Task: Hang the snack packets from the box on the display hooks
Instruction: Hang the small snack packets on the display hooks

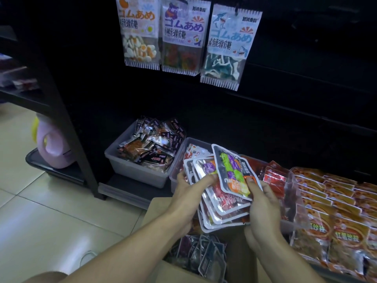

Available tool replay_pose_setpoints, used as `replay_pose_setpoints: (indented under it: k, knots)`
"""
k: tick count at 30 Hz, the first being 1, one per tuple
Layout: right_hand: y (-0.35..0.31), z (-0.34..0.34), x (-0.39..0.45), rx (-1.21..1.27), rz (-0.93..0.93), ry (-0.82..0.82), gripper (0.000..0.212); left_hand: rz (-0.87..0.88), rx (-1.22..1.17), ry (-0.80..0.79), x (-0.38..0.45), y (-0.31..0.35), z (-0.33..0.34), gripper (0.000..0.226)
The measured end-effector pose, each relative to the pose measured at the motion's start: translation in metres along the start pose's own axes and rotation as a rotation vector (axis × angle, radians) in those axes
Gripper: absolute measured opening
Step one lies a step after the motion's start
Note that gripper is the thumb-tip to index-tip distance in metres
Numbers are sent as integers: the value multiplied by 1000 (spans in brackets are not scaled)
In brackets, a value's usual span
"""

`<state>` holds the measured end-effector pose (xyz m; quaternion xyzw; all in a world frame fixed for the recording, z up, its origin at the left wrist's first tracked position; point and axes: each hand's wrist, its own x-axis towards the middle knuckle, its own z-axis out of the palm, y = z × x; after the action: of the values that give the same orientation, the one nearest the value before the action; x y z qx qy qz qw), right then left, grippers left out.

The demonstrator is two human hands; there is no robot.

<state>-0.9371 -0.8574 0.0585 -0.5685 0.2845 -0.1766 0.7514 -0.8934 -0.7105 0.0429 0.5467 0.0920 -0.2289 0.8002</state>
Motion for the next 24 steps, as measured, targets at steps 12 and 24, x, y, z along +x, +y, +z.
replay_pose_setpoints:
  k: [12,24]
  knots:
    - [15,14,-8,-66,-119,66,26,50,83,-82,-9,0,5,103]
    - [-26,15,4,192,-17,-41,13,-81,-166,-27,-1,23,-2,58]
